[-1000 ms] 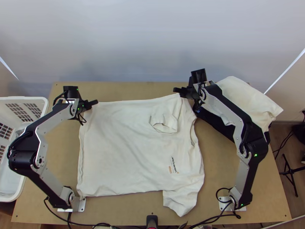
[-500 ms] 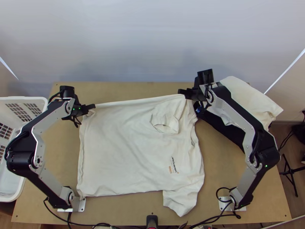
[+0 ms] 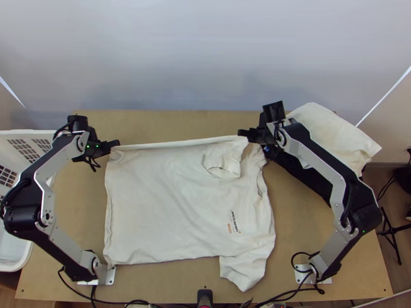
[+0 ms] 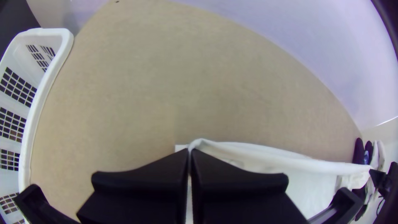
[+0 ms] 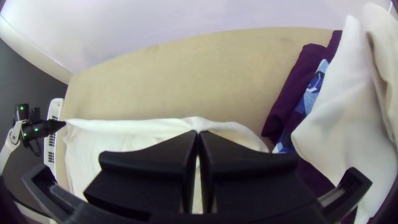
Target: Fold the t-shirt
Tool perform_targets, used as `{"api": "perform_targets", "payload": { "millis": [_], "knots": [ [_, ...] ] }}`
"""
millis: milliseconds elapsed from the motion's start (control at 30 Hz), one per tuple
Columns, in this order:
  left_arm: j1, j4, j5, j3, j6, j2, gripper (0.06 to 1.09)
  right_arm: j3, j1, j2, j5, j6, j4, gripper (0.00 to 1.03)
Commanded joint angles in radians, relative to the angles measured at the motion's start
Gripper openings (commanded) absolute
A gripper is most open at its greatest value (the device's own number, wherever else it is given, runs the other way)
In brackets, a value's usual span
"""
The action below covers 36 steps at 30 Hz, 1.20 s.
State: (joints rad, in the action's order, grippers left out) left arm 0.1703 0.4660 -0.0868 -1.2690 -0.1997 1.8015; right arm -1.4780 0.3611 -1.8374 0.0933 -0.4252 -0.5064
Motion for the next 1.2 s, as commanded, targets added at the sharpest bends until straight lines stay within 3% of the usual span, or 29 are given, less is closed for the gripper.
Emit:
{"api": "perform_targets", "payload": {
  "millis": [0,433,800,1167],
  "knots": [
    [0.029,0.014,-0.021,0.005,0.02,-0.03,0.09,0.074,0.021,0.04,-0.03,0.0,0.0,0.03],
    [0.012,0.145,-0.048,0.068,0.045,-0.145,0.09,0.223,0.036,0.141,-0.079,0.005,0.062,0.03],
    [-0.06,0.143,-0.048,0.293,0.063,-0.266,0.09,0.378,0.052,0.219,-0.086,-0.001,0.128,0.03],
    [-0.04,0.143,-0.048,0.329,0.091,-0.303,0.09,0.45,0.073,0.276,-0.09,-0.02,0.131,0.03]
  ]
}}
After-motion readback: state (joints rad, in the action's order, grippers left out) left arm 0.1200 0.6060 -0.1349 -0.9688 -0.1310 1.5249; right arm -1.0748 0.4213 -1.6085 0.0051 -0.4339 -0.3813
